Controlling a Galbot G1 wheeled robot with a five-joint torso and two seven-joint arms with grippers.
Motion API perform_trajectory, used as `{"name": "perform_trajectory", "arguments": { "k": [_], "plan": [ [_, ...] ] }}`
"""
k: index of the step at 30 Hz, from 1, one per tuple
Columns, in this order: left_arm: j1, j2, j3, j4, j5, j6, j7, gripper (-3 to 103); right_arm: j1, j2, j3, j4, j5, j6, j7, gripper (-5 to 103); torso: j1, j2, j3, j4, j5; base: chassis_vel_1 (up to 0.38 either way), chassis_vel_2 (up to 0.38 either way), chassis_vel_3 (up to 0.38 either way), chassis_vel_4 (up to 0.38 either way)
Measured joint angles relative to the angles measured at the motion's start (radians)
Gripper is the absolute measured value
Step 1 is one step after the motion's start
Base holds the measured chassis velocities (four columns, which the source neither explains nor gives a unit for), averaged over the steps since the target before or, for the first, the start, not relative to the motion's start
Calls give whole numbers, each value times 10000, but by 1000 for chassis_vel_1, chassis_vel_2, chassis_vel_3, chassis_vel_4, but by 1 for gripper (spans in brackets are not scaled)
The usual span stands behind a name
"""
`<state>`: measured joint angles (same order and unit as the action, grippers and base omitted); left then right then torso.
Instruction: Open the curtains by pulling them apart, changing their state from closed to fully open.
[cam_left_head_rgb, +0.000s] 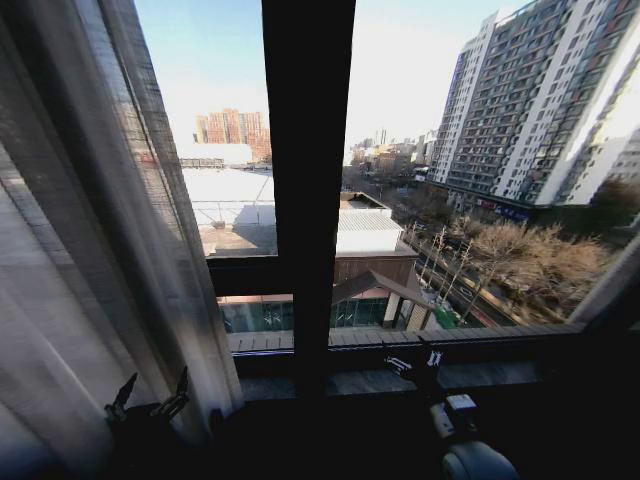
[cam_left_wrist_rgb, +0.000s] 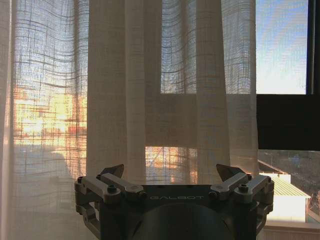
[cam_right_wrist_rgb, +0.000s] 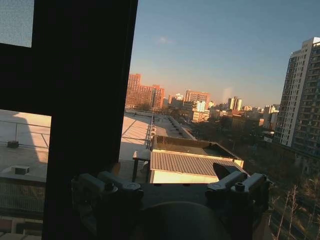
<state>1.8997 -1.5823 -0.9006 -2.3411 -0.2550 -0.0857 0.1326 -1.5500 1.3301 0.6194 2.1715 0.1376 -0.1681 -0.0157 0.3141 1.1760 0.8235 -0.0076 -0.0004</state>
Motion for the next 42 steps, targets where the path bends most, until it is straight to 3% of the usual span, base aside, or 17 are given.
{"name": "perform_trajectory", "arguments": {
  "k": [5, 8, 14, 19, 22, 27, 36, 42],
  "plan": [
    [-60, -9, 64, 13, 4, 107, -6, 100, 183, 23, 3, -83, 15, -34, 0, 100, 0, 0, 0, 1, 1, 87, 53, -86, -74],
    [-230, 47, 137, 52, 74, 396, 32, 100, 306, 44, -47, -152, 15, -70, 3, 100, -2, -1, 1, -2, 18, -12, -16, 8, 22],
    [-527, 271, 203, 79, 84, 876, 170, 100, 462, 41, -122, -174, 16, -190, 4, 100, -2, -1, 1, 2, 11, -22, -32, 26, 42],
    [-1229, 819, 322, 187, -99, 1568, -80, 100, 559, -9, -144, -134, 27, -259, 15, 100, -1, 0, 0, 0, -2, 0, 0, 0, 0],
    [-2010, 1552, 340, 429, -492, 2143, -163, 100, 508, -151, -44, -24, 38, -283, 24, 100, 0, -1, 1, 0, 5, 0, 0, 0, 0],
    [-2947, 2151, 738, 1111, -590, 2478, -156, 100, 430, -343, 335, 40, 153, -278, 42, 100, -1, -1, 1, -2, 9, 0, 0, 0, 0],
    [-3754, 2485, 1123, 2036, -612, 2704, -135, 103, 630, -488, 507, -263, 243, -216, 66, 100, -1, -1, 1, 3, 4, 0, 0, 0, 0],
    [-4118, 2620, 1206, 2451, -707, 2676, -91, 85, 872, -372, 399, -425, 196, -205, 75, 100, -1, -1, 1, 0, 8, 0, 0, 0, 0]
  ]
}}
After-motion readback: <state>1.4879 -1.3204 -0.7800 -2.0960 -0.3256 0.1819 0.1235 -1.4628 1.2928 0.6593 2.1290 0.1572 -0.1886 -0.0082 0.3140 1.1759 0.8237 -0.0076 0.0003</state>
